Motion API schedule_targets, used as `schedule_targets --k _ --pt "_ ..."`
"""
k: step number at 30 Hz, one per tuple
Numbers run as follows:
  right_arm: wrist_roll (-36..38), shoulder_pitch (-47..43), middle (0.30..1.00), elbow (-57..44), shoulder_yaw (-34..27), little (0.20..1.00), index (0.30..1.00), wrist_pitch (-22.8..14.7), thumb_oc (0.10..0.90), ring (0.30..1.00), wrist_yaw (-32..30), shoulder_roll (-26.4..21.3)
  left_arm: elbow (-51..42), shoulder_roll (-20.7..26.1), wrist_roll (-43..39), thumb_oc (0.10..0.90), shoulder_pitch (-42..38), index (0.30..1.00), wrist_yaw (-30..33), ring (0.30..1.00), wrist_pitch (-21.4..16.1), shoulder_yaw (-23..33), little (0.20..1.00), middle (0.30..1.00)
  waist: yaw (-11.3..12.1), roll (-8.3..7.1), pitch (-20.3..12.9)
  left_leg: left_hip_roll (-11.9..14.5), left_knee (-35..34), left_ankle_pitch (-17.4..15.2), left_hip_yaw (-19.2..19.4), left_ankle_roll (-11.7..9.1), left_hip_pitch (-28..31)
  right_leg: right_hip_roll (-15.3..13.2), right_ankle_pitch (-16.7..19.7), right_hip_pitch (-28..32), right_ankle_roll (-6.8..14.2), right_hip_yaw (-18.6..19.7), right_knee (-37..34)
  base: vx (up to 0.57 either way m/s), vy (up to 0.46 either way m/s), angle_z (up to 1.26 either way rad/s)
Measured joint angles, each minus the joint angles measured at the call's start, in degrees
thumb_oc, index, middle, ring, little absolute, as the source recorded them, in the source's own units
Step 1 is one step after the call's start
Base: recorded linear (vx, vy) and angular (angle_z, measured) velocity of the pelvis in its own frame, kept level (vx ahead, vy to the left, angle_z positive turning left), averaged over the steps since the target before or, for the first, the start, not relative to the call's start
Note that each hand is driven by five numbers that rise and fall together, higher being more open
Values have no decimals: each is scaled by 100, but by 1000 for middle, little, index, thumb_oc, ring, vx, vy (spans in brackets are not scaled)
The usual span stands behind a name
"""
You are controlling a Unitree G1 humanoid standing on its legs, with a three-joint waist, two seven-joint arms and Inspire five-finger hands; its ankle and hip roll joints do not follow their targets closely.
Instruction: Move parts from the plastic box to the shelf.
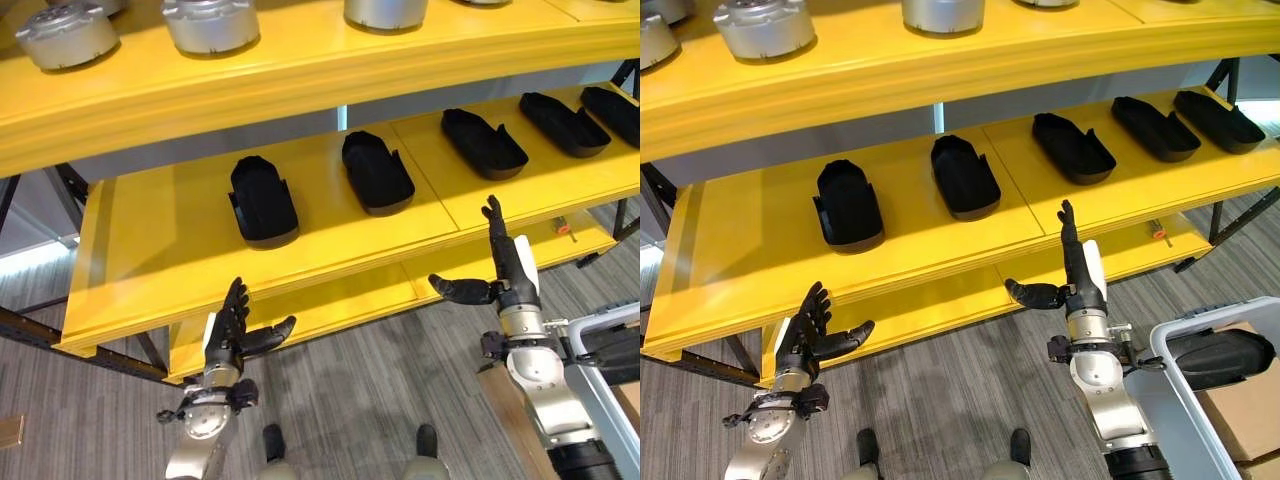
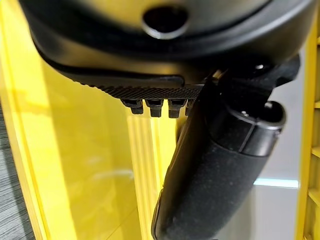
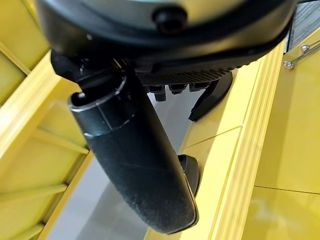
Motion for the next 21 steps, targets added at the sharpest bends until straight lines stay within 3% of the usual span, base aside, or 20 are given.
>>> schedule_targets --k 6,16,17,18,20,21 --pt "109 3 1000 79 372 1000 1000 1 900 1000 101 115 66 80 177 900 -23 1000 -1 1000 12 -198 1000 1000 -112 38 -39 10 -4 -25 145 -17 137 0 41 -11 29 169 2 10 -7 -13" --pt "165 159 1000 98 559 1000 1000 1 900 1000 199 156 164 81 155 900 -243 1000 -6 1000 11 -507 1000 1000 -419 332 -199 77 -7 -38 469 -33 209 45 -59 -488 23 615 462 -33 -61 -18" --pt "166 161 1000 103 561 1000 1000 -1 900 1000 197 117 181 83 149 900 -281 1000 0 1000 10 -554 1000 1000 -518 384 -182 134 -2 -32 480 -37 198 88 -157 -662 21 647 679 -60 -219 -28" --pt "166 182 1000 109 597 1000 1000 -4 900 1000 198 80 344 108 148 900 -410 1000 7 1000 6 -611 1000 1000 -492 404 -178 253 -6 -8 568 -32 203 194 -556 -1131 -101 792 1478 -58 -251 -31" --pt "166 186 1000 106 607 1000 1000 -10 900 1000 198 -21 433 46 149 900 -453 1000 4 1000 8 -660 1000 1000 -573 526 -173 398 -3 -39 551 -48 187 340 -662 -1302 -165 783 1740 -46 -269 -30" --pt "165 133 1000 100 603 1000 1000 -45 900 1000 190 -145 439 11 149 900 -511 1000 24 1000 -5 -648 1000 1000 -541 593 -142 545 15 -85 598 -68 93 507 -991 -1797 -342 783 2488 7 -213 -37"
